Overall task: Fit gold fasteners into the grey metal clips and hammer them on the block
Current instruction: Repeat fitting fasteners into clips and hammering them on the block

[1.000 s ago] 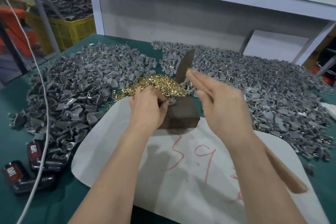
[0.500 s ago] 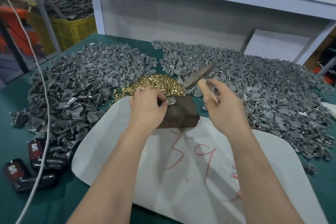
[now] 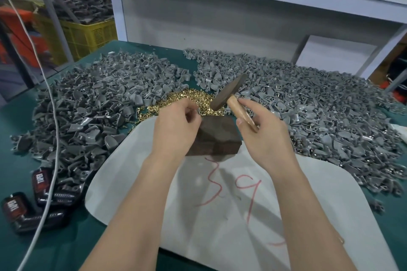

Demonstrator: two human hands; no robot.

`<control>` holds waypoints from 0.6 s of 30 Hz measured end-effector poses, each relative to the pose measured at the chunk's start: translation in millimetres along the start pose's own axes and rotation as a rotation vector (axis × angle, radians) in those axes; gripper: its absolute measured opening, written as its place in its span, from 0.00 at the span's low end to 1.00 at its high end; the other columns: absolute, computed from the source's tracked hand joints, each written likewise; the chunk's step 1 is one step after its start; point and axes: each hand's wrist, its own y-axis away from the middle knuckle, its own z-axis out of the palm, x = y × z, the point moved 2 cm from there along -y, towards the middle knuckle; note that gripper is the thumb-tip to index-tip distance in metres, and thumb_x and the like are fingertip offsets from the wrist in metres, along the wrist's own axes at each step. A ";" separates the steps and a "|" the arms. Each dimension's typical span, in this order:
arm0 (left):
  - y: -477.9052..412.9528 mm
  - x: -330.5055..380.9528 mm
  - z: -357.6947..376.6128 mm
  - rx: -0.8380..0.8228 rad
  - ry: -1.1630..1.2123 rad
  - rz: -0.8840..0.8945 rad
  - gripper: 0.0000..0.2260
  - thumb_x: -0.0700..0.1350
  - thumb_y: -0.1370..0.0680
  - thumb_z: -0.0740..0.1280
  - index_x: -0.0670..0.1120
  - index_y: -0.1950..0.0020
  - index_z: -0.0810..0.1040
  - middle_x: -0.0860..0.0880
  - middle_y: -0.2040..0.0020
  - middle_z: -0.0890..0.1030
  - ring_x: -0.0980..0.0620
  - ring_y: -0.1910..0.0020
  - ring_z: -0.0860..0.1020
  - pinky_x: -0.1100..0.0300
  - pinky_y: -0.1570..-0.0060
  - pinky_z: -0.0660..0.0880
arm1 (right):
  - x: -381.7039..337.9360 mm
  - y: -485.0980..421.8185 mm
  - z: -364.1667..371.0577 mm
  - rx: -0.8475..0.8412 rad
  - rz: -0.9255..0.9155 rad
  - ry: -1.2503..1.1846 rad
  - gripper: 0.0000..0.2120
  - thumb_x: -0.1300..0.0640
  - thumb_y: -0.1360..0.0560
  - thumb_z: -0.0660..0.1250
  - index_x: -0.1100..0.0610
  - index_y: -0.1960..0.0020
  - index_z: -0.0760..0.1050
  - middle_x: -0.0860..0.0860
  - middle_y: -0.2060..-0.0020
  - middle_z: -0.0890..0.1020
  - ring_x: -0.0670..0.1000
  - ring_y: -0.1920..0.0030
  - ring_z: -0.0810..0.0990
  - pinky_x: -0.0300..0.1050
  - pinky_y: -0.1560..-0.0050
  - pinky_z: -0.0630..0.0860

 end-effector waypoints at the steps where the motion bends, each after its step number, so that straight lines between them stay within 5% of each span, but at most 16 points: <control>1: -0.6 -0.7 0.1 -0.003 -0.003 -0.008 0.06 0.40 0.24 0.65 0.48 0.53 0.81 0.50 0.59 0.82 0.50 0.58 0.79 0.55 0.53 0.77 | -0.3 0.0 -0.1 0.001 -0.003 -0.009 0.19 0.57 0.24 0.65 0.44 0.36 0.74 0.40 0.63 0.75 0.43 0.64 0.69 0.33 0.61 0.61; 12: -0.8 -2.9 7.0 -0.053 -0.066 -0.049 0.08 0.40 0.23 0.63 0.46 0.52 0.82 0.46 0.56 0.82 0.44 0.54 0.78 0.53 0.52 0.75 | -4.6 4.8 4.6 -0.069 -0.022 0.001 0.18 0.57 0.25 0.65 0.41 0.38 0.75 0.35 0.69 0.72 0.44 0.63 0.70 0.35 0.62 0.65; 18: -1.5 -4.2 2.2 -0.044 0.043 -0.102 0.11 0.39 0.25 0.65 0.52 0.66 0.76 0.50 0.66 0.80 0.47 0.61 0.78 0.57 0.58 0.74 | -21.6 11.9 -7.8 0.067 -0.159 0.030 0.20 0.58 0.25 0.65 0.41 0.36 0.74 0.41 0.48 0.83 0.46 0.51 0.79 0.41 0.47 0.74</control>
